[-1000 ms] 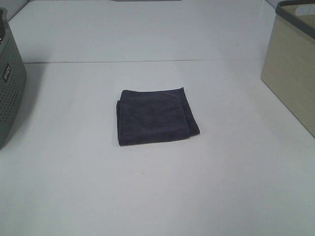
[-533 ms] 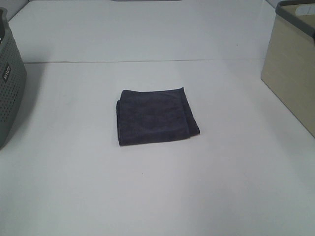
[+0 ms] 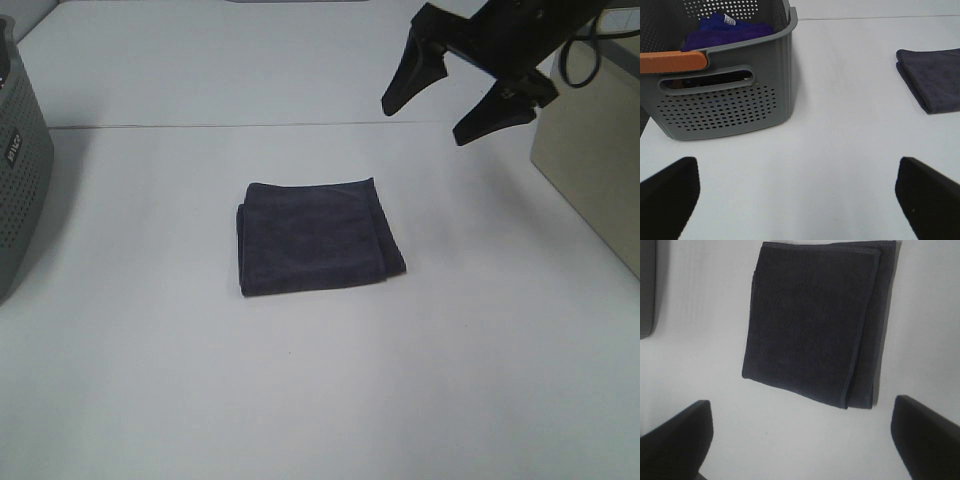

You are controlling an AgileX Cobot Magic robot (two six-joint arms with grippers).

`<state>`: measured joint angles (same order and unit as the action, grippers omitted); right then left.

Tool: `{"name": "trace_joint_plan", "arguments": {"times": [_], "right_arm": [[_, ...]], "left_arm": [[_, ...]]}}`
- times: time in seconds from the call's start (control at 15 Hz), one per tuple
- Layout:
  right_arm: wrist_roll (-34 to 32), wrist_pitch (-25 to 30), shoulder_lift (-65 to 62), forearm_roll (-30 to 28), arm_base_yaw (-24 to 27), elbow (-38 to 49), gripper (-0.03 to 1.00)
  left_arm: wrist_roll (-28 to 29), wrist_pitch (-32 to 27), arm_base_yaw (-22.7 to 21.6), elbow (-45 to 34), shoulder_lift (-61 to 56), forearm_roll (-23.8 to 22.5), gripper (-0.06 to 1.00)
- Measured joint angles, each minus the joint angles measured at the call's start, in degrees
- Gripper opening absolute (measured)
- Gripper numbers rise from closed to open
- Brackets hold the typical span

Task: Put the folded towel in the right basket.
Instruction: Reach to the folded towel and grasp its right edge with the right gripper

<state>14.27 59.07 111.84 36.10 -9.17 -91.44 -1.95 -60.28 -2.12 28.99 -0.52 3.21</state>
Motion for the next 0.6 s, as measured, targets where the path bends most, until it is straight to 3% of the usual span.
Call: {"name": "trace_joint_plan", "arguments": {"times": [0.33, 0.6], "right_arm": [[1.43, 4.35, 17.02, 0.97, 0.00, -14.38, 0.93], [1.43, 5.04, 23.95, 0.17, 0.57, -15.99, 0.93]], "left_arm": [[0.00, 0.00, 0.00, 0.00, 0.00, 0.00, 0.99], [0.00, 0.00, 0.00, 0.00, 0.00, 0.00, 0.99]]}}
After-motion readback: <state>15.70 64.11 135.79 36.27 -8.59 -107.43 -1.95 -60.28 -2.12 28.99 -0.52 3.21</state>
